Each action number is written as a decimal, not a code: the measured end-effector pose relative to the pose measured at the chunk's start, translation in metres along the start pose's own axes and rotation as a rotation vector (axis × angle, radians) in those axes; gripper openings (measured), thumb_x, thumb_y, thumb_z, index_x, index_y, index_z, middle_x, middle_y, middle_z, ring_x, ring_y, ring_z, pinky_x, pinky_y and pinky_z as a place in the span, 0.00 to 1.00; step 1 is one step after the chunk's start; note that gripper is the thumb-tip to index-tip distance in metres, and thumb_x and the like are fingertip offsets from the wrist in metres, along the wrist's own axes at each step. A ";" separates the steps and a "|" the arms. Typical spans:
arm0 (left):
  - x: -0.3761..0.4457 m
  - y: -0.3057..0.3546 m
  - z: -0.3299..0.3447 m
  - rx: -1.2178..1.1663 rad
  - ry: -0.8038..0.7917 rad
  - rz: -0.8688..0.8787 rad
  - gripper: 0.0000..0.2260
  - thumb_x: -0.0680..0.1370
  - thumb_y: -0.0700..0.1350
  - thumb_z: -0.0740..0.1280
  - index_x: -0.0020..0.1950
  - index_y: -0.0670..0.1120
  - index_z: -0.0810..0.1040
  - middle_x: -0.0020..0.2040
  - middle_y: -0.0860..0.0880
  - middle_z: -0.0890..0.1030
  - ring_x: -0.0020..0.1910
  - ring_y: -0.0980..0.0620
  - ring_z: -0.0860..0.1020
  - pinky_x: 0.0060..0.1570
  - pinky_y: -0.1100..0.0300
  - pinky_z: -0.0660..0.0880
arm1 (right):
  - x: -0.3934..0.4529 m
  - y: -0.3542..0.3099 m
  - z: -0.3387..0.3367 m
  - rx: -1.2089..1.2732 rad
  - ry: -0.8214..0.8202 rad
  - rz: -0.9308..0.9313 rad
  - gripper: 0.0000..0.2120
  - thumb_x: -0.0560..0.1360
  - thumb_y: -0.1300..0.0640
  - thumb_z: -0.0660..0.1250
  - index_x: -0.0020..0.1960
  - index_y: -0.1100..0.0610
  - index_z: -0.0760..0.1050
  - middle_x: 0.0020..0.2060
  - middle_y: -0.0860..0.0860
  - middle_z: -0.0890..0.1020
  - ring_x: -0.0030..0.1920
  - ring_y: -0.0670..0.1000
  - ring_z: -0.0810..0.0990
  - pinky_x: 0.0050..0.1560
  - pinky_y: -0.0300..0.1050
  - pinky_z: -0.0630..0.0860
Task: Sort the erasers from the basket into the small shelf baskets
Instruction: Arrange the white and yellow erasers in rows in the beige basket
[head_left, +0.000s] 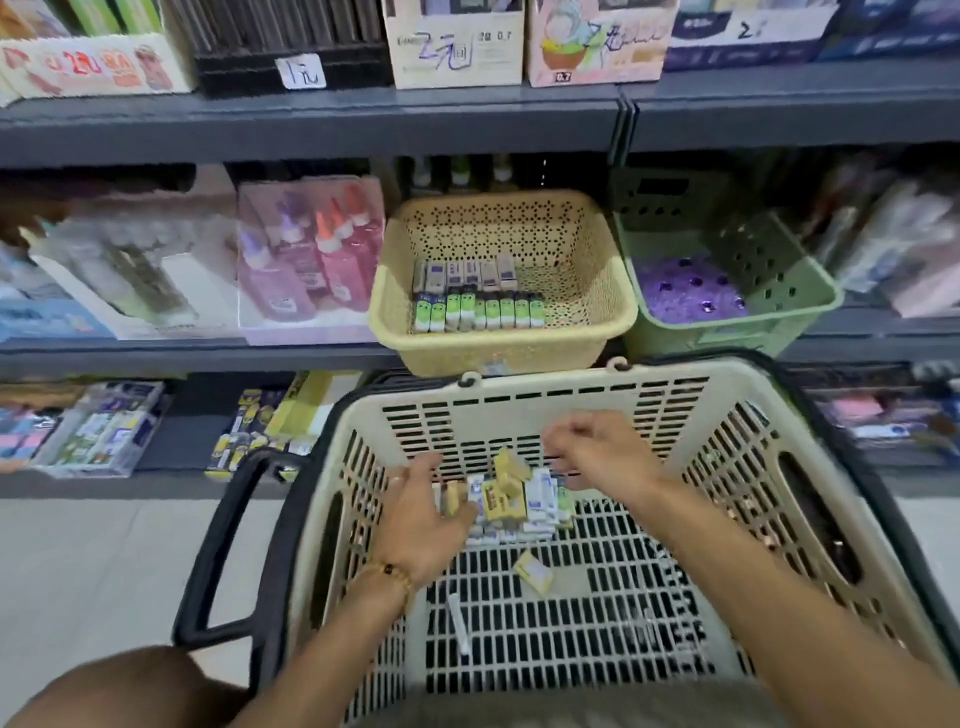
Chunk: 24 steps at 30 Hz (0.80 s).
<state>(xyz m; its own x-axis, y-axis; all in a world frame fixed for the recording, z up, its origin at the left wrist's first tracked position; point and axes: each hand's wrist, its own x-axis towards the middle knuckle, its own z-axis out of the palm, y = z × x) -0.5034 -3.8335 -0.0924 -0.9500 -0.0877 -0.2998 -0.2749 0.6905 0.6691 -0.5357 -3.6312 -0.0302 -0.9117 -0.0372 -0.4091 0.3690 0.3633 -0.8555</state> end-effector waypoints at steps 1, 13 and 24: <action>0.006 -0.003 0.006 0.061 -0.049 -0.014 0.32 0.72 0.54 0.72 0.72 0.52 0.62 0.67 0.46 0.66 0.67 0.46 0.67 0.65 0.55 0.67 | 0.007 0.012 -0.002 -0.029 -0.033 0.086 0.10 0.80 0.55 0.63 0.51 0.60 0.80 0.47 0.57 0.84 0.49 0.53 0.83 0.50 0.45 0.81; 0.039 0.011 0.110 0.402 0.033 -0.032 0.35 0.67 0.73 0.60 0.65 0.55 0.58 0.66 0.47 0.63 0.63 0.37 0.65 0.58 0.43 0.69 | 0.067 0.096 0.015 0.039 -0.096 0.439 0.11 0.81 0.49 0.62 0.42 0.51 0.77 0.43 0.51 0.83 0.46 0.51 0.83 0.49 0.48 0.80; 0.038 -0.025 0.091 0.785 -0.038 0.235 0.36 0.63 0.67 0.68 0.65 0.55 0.61 0.66 0.51 0.65 0.58 0.42 0.67 0.53 0.43 0.72 | 0.075 0.102 0.028 -0.009 -0.070 0.393 0.14 0.77 0.49 0.67 0.52 0.60 0.78 0.47 0.54 0.84 0.47 0.53 0.83 0.51 0.52 0.82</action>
<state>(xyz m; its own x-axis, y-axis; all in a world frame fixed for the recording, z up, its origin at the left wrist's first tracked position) -0.5192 -3.7889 -0.1824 -0.9604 0.1368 -0.2427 0.1282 0.9904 0.0508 -0.5612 -3.6231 -0.1569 -0.6867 0.0428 -0.7257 0.6854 0.3707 -0.6267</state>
